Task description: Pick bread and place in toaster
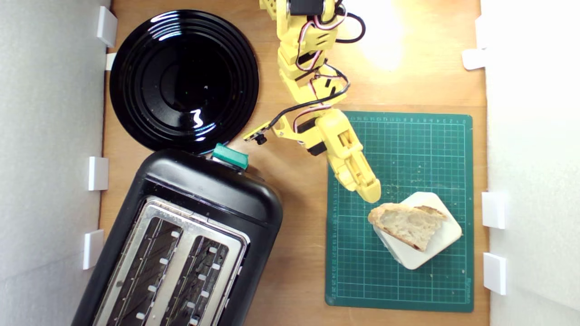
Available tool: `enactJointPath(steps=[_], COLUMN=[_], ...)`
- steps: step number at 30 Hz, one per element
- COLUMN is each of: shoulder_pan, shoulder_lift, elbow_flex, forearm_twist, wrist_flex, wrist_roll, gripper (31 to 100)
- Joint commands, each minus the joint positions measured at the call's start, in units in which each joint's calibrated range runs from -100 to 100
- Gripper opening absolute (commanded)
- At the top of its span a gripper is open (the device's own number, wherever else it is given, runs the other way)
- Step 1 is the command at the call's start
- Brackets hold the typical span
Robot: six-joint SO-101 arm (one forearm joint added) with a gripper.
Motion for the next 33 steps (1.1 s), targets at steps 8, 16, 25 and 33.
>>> enactJointPath(steps=[8, 16, 25, 33], shoulder_pan=[-1.97, -5.84, -6.56, -7.37], shoulder_lift=[0.93, 1.1, 1.43, 4.43], elbow_flex=[-6.35, -8.44, -10.35, -13.34], forearm_twist=[-0.57, -5.47, -5.65, -5.65], wrist_flex=[-1.49, -0.98, 2.26, 2.18], wrist_roll=[-0.12, -0.12, -0.17, 0.09], gripper=[88.5, 88.4, 88.4, 88.4])
